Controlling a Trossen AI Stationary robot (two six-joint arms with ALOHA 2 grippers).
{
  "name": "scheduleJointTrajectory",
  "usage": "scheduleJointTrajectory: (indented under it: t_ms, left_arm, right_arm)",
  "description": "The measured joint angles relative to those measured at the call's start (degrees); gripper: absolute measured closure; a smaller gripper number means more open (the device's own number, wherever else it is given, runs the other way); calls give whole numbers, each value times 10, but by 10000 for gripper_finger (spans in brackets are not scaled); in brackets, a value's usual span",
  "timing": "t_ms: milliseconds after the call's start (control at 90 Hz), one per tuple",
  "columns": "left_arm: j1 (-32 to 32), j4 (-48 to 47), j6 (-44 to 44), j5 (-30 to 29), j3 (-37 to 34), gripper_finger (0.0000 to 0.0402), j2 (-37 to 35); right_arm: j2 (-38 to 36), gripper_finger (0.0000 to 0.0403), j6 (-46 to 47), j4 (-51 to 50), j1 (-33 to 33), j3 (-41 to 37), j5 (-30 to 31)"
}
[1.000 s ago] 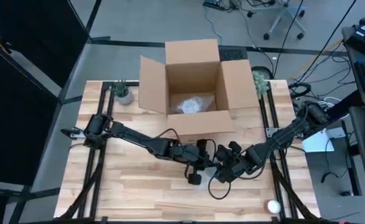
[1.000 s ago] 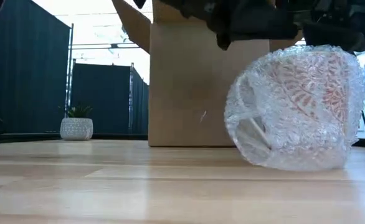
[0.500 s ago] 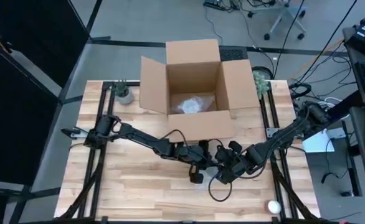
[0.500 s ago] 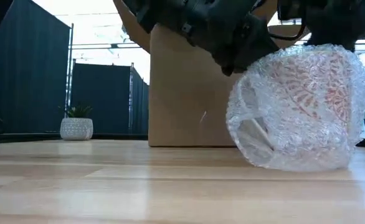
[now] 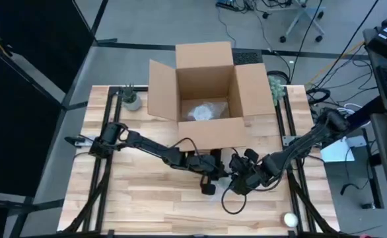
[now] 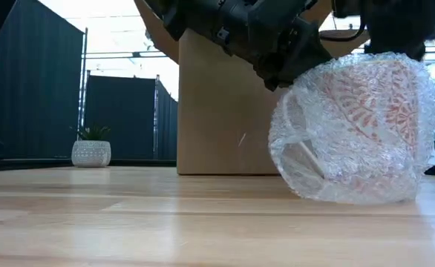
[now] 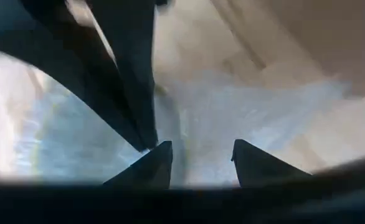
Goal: Wrap mug
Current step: Put the wrapped orange mug into the cardboard box
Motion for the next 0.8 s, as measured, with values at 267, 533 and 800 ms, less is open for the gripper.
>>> scheduleJointTrajectory:
  t_ms: [267, 533, 800]
  left_arm:
    - [0, 2, 0, 0, 0, 400, 0]
    - [0, 4, 0, 0, -1, 400, 0]
    - [0, -1, 1, -5, -1, 400, 0]
  right_arm:
    - [23, 243, 36, 50, -8, -35, -36]
    - [16, 243, 14, 26, -20, -5, -84]
    - [7, 243, 21, -95, -23, 104, -110]
